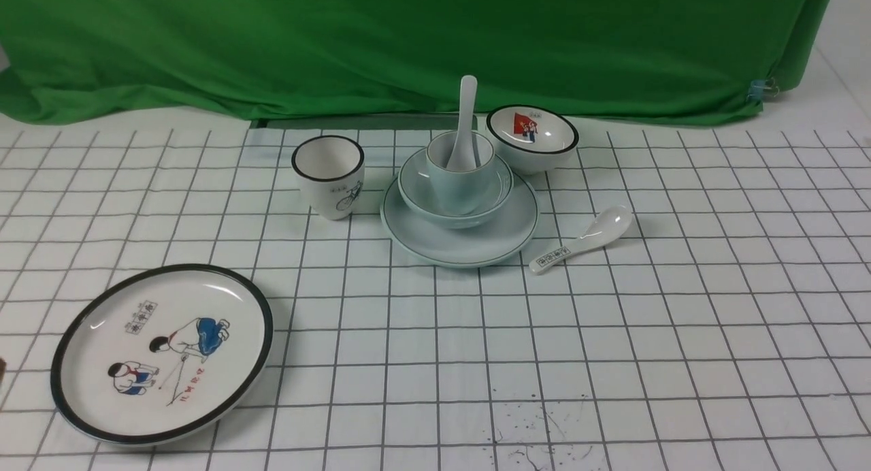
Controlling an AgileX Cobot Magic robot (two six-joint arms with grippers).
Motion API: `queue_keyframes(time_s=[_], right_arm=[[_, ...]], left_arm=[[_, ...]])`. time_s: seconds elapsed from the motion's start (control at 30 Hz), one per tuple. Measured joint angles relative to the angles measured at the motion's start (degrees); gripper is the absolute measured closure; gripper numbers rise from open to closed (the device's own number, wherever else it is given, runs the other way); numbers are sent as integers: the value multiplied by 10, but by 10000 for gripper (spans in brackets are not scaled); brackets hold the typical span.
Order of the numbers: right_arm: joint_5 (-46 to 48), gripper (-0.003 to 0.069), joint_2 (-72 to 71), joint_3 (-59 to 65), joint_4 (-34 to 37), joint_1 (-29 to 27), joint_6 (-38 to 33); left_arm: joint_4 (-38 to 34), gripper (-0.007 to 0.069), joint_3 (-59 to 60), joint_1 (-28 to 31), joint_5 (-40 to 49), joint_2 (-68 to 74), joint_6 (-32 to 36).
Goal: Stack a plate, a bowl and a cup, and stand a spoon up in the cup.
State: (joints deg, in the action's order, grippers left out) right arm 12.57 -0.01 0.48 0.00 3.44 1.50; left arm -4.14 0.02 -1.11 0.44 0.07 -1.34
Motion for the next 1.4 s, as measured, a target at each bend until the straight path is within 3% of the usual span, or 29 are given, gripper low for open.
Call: queue_keyframes(time_s=[0.17,0.43,1.4], right_arm=[[0,421,0,0,0,0,0],[0,421,0,0,0,0,0],[0,419,0,0,0,0,0]], left_arm=[[-1,656,4,0,141,0,-5],[-1,656,4,0,140,0,21],[0,655,4,0,140,0,23]])
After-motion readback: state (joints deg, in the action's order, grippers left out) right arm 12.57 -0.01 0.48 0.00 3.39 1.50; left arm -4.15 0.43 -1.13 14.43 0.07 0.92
